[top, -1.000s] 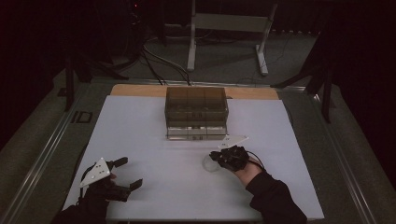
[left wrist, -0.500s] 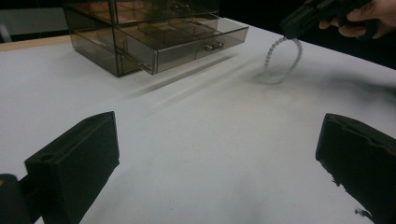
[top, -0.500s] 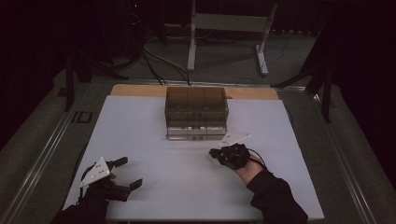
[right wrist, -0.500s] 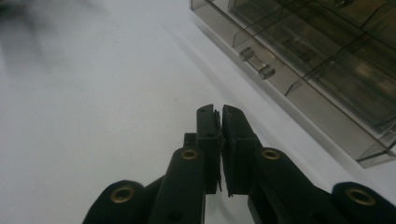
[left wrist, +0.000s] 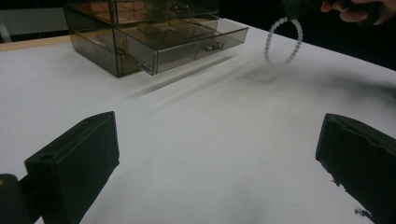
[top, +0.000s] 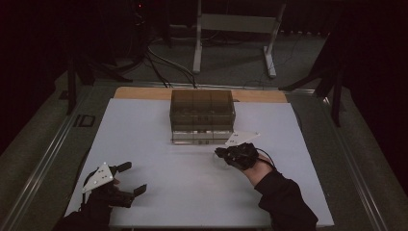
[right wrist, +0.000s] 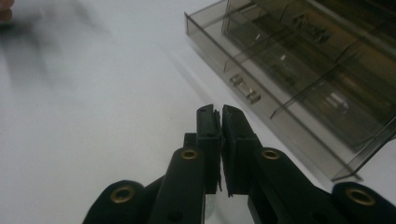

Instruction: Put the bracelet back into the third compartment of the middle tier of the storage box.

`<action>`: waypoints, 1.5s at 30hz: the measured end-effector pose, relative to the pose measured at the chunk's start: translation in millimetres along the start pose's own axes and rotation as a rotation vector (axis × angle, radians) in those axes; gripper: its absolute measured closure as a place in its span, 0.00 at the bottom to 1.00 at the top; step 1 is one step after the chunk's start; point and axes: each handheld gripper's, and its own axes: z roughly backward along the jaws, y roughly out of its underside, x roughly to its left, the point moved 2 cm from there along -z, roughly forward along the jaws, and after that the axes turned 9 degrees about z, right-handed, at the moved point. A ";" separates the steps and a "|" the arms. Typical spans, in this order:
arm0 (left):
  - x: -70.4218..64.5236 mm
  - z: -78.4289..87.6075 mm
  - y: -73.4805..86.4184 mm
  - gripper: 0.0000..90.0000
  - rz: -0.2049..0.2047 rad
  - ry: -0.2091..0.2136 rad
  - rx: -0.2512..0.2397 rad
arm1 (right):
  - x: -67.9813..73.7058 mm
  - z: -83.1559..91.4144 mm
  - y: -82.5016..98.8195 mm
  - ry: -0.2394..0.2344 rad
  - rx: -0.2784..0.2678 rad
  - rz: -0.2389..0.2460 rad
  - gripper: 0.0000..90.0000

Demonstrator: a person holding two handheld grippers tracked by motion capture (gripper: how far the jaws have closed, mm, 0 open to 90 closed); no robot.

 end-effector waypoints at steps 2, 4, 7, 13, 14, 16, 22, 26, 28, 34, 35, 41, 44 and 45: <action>0.0 0.1 -0.1 0.01 0.000 0.000 -0.001 | -1.2 1.1 -3.3 0.004 -0.004 0.008 0.97; 0.2 0.3 -0.2 0.01 -0.002 0.000 -0.001 | -2.2 2.4 -6.3 0.006 -0.010 0.010 0.97; 0.2 0.4 -0.2 0.01 -0.003 0.000 -0.002 | -3.8 3.7 -10.6 0.010 -0.018 0.016 0.97; 0.4 0.4 -0.2 0.01 -0.002 -0.001 -0.002 | -7.4 6.6 -16.3 0.017 -0.029 0.018 0.97; 0.4 0.4 -0.2 0.01 -0.001 0.000 -0.002 | -8.1 7.2 -17.0 0.021 -0.032 0.020 0.97; 0.3 0.4 -0.2 0.01 -0.001 0.000 -0.001 | -10.0 8.9 -19.3 0.024 -0.039 0.018 0.97; 0.2 0.4 -0.1 0.01 0.002 0.000 -0.001 | -15.4 13.1 -25.3 0.038 -0.050 0.021 0.97; 0.1 0.5 -0.1 0.01 -0.001 0.001 -0.002 | -18.7 14.4 -28.2 0.045 -0.054 0.019 0.97; 0.3 0.6 -0.2 0.01 -0.001 0.000 -0.002 | -20.6 14.6 -29.5 0.050 -0.055 0.019 0.97; 0.4 0.5 -0.2 0.01 -0.002 -0.001 -0.001 | -26.7 15.4 -32.8 0.061 -0.062 0.015 0.97; 0.6 0.6 -0.2 0.01 -0.003 -0.001 -0.002 | -27.8 15.4 -33.2 0.063 -0.063 0.012 0.97; 0.5 0.4 -0.2 0.01 -0.002 -0.001 -0.001 | -35.0 17.0 -35.9 0.079 -0.069 0.004 0.97; 0.8 0.6 -0.2 0.01 -0.001 -0.004 0.000 | -38.7 17.6 -37.4 0.086 -0.070 0.000 0.97; 1.0 0.7 -0.2 0.01 -0.002 -0.004 0.001 | -40.0 17.8 -37.8 0.087 -0.071 0.001 0.97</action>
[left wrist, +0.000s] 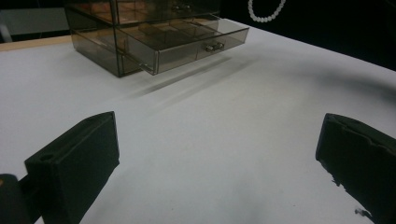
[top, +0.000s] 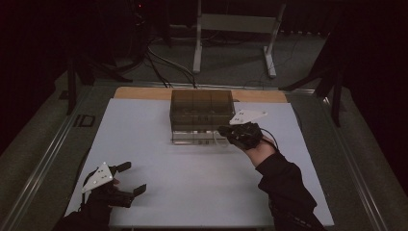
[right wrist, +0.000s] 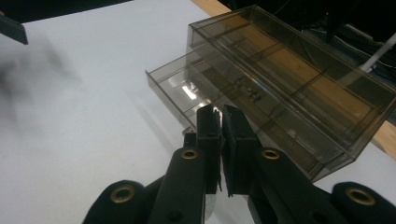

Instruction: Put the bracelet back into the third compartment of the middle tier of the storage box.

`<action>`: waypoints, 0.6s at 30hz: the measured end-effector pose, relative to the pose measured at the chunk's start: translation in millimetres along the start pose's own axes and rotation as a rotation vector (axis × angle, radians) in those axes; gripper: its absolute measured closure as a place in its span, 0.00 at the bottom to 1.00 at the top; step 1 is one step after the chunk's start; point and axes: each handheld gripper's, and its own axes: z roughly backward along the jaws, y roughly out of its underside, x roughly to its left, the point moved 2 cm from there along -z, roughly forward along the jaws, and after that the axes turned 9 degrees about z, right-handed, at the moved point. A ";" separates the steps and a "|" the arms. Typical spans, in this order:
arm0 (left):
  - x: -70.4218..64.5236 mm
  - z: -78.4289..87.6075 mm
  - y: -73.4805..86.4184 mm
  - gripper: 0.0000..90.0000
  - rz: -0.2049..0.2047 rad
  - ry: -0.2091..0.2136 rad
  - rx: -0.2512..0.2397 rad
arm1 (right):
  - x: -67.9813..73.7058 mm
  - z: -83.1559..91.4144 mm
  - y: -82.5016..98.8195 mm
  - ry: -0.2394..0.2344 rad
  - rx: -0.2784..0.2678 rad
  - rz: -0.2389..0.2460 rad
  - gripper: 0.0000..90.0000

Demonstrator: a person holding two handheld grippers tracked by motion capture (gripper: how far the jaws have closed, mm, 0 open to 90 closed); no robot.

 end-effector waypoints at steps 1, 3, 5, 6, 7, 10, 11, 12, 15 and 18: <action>0.0 0.1 0.0 0.01 0.002 0.001 0.000 | -1.1 0.3 -0.5 -0.002 -0.004 0.002 0.97; -0.1 0.1 -0.1 0.01 0.001 0.001 -0.001 | -3.5 1.0 -1.3 0.004 -0.008 0.000 0.97; -0.2 0.1 0.0 0.01 0.002 0.001 -0.001 | -5.8 2.1 -2.0 0.011 -0.011 -0.005 0.97; -0.2 0.1 0.0 0.01 0.002 0.002 -0.001 | -7.0 2.5 -2.3 0.012 -0.014 -0.007 0.97; -0.2 0.1 0.0 0.01 0.004 0.002 -0.002 | -7.9 2.7 -2.7 0.016 -0.015 -0.010 0.97; -0.3 0.4 -0.2 0.01 0.001 0.007 -0.003 | -11.9 2.5 -3.8 0.023 -0.015 -0.014 0.97; -0.4 0.3 -0.2 0.01 0.000 0.005 -0.003 | -12.9 2.3 -4.3 0.027 -0.012 -0.015 0.97; -0.4 0.2 -0.1 0.01 0.001 0.005 -0.002 | -14.2 2.0 -4.9 0.032 -0.011 -0.013 0.97; -0.3 0.2 0.1 0.01 0.005 0.004 -0.002 | -18.1 1.0 -6.4 0.041 -0.011 -0.017 0.97; -0.3 0.4 0.0 0.01 0.004 0.008 -0.004 | -21.8 -0.8 -7.3 0.048 -0.010 -0.024 0.97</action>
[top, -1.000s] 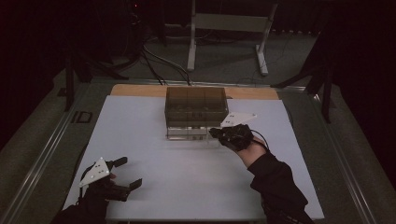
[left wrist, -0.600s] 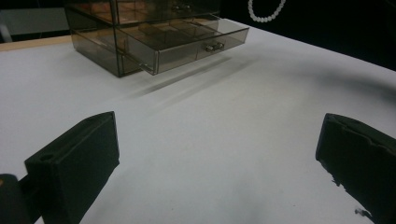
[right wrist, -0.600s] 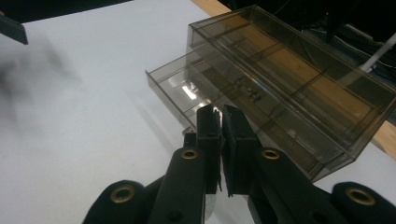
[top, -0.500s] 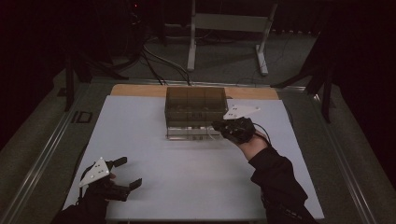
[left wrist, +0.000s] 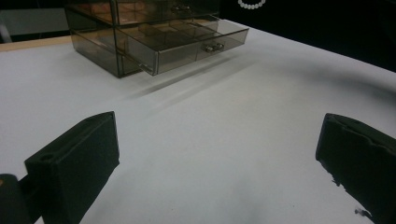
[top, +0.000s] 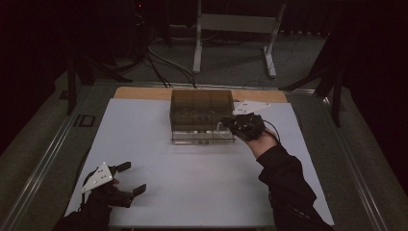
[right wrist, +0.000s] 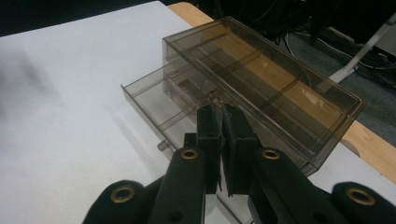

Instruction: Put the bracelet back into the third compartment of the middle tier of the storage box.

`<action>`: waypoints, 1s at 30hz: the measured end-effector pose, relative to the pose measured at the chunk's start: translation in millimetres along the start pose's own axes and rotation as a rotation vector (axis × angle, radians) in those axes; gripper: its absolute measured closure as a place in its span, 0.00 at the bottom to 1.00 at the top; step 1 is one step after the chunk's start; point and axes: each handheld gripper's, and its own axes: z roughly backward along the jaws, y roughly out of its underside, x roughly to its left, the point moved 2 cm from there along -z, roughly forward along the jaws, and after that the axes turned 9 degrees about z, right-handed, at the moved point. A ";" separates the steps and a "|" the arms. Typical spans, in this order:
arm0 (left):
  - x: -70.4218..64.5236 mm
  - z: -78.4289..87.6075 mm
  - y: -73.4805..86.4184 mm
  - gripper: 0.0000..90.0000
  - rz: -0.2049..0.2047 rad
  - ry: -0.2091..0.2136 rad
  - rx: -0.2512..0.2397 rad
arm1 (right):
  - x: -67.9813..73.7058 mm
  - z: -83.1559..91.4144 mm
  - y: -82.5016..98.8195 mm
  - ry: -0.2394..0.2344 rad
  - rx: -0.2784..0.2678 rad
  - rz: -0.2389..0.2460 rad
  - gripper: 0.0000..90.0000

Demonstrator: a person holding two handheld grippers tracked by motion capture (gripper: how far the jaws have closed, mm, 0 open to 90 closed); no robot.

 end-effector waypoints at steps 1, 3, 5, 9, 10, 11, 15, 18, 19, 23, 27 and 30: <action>-0.1 0.1 0.0 0.01 0.001 0.002 -0.001 | -1.1 -0.8 -0.1 0.003 -0.001 -0.003 0.97; 0.0 0.0 0.0 0.01 -0.002 -0.001 0.002 | -2.4 -2.6 0.3 0.005 0.001 -0.008 0.97; -0.1 0.0 0.1 0.01 -0.001 0.000 0.001 | -3.5 -4.7 0.9 0.012 0.004 -0.008 0.97; 0.0 0.3 -0.1 0.01 -0.001 0.001 -0.002 | -7.6 -9.6 2.5 0.020 0.009 -0.019 0.97; -0.2 0.4 -0.1 0.01 0.000 0.003 -0.002 | -8.4 -10.8 2.8 0.023 0.009 -0.025 0.97; -0.2 0.4 -0.1 0.01 -0.002 0.001 -0.001 | -9.6 -12.0 3.2 0.026 0.010 -0.025 0.97; -0.4 0.2 0.0 0.01 -0.001 0.004 -0.001 | -13.6 -18.0 5.6 0.041 0.016 -0.032 0.97; -0.4 0.2 0.0 0.01 -0.001 0.004 -0.001 | -16.1 -22.0 8.0 0.049 0.020 -0.047 0.97; -0.3 0.2 0.0 0.01 -0.002 0.003 0.000 | -17.1 -23.4 8.8 0.052 0.022 -0.048 0.97; -0.4 0.4 0.1 0.01 0.001 0.009 -0.003 | -20.7 -27.7 11.4 0.062 0.027 -0.058 0.97; -0.6 0.7 -0.1 0.01 -0.001 0.010 -0.003 | -23.5 -32.4 14.3 0.067 0.032 -0.069 0.97; -0.6 0.4 0.1 0.01 0.000 0.009 -0.003 | -24.1 -35.2 16.0 0.067 0.033 -0.074 0.97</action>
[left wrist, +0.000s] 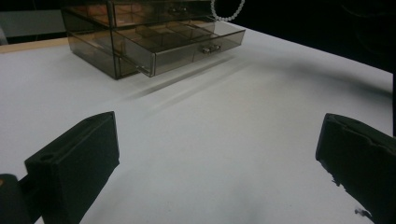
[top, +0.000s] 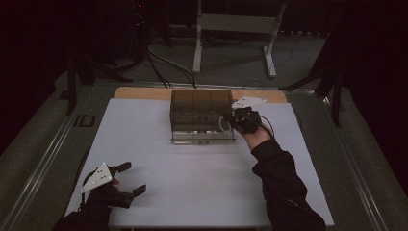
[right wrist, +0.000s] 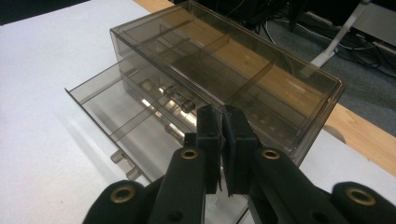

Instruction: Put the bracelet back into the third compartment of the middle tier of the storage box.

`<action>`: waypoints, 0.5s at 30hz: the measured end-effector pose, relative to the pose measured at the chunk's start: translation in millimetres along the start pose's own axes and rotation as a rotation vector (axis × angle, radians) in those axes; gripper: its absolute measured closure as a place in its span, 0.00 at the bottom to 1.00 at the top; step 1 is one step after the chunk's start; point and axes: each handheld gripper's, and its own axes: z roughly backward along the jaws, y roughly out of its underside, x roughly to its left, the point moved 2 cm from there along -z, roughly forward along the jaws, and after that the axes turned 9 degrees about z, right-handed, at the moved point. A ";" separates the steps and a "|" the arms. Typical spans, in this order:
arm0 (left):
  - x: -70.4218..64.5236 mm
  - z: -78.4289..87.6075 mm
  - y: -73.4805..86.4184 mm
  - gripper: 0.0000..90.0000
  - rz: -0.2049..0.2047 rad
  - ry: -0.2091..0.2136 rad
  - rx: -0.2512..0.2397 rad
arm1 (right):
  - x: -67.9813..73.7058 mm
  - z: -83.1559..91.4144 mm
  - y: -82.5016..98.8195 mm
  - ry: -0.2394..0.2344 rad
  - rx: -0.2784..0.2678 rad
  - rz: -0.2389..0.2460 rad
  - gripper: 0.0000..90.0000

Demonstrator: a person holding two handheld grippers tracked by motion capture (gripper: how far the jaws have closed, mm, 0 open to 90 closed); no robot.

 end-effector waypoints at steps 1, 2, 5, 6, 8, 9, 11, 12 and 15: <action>0.0 0.1 -0.1 0.01 -0.001 -0.001 0.000 | 0.2 -2.5 1.4 -0.001 0.003 -0.003 0.97; 0.1 0.2 -0.1 0.01 -0.002 -0.001 0.000 | 0.4 -4.0 2.3 -0.003 0.008 -0.004 0.97; 0.3 0.1 0.0 0.01 0.000 -0.002 -0.001 | 2.3 -8.1 4.7 -0.008 0.012 -0.011 0.97; 0.4 0.1 0.0 0.01 0.000 -0.003 0.000 | 3.5 -9.9 5.4 -0.013 0.014 -0.010 0.97; 0.4 0.0 0.0 0.01 0.000 -0.002 0.001 | 5.1 -12.3 6.2 -0.015 0.014 -0.008 0.97; 0.3 0.0 0.0 0.01 0.000 -0.002 0.001 | 6.3 -13.8 6.6 -0.018 0.014 -0.010 0.97; 0.1 0.0 0.0 0.01 0.001 -0.001 0.000 | 7.7 -16.2 7.1 -0.020 0.017 -0.007 0.97; 0.2 0.2 0.1 0.01 -0.001 -0.001 0.001 | 8.1 -17.5 7.4 -0.023 0.018 -0.008 0.97; 0.8 0.4 0.1 0.01 0.002 -0.002 -0.001 | 9.3 -20.7 8.6 -0.028 0.022 -0.010 0.97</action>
